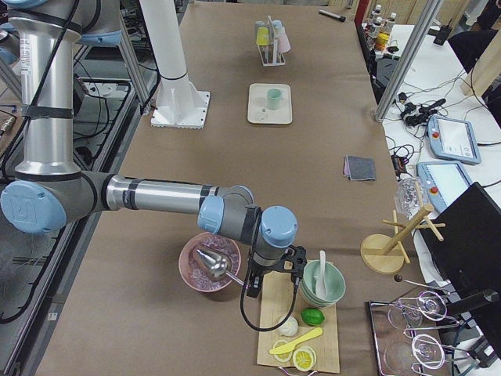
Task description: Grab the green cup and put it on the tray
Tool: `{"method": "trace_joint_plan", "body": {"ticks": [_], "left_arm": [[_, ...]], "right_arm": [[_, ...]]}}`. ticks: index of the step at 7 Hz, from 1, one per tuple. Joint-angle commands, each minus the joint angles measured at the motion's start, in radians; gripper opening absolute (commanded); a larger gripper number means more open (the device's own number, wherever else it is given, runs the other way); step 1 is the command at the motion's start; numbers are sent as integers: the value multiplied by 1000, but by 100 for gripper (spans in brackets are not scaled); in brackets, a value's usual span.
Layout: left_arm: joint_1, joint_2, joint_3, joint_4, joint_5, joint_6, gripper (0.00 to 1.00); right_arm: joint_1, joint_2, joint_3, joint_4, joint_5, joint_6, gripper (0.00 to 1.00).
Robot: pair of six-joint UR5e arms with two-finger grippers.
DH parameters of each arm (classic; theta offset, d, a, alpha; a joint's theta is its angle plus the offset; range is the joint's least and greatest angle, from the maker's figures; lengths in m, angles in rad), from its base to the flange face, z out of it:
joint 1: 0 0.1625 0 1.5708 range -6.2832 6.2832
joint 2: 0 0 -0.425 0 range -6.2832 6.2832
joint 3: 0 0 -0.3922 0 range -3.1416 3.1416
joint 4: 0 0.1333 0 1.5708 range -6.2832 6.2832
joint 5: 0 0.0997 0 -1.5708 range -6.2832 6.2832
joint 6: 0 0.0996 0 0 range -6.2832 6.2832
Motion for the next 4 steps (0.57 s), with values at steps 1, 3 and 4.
{"method": "trace_joint_plan", "body": {"ticks": [1, 3, 4], "left_arm": [[-43, 68, 4, 12, -12, 8, 96], [-79, 125, -3, 114, -51, 114, 95], [-122, 127, -5, 208, -61, 207, 95]], "right_arm": [[0, -2, 0, 0, 1, -1, 100], [0, -3, 0, 0, 3, -1, 100], [0, -3, 0, 0, 3, -1, 100]]}}
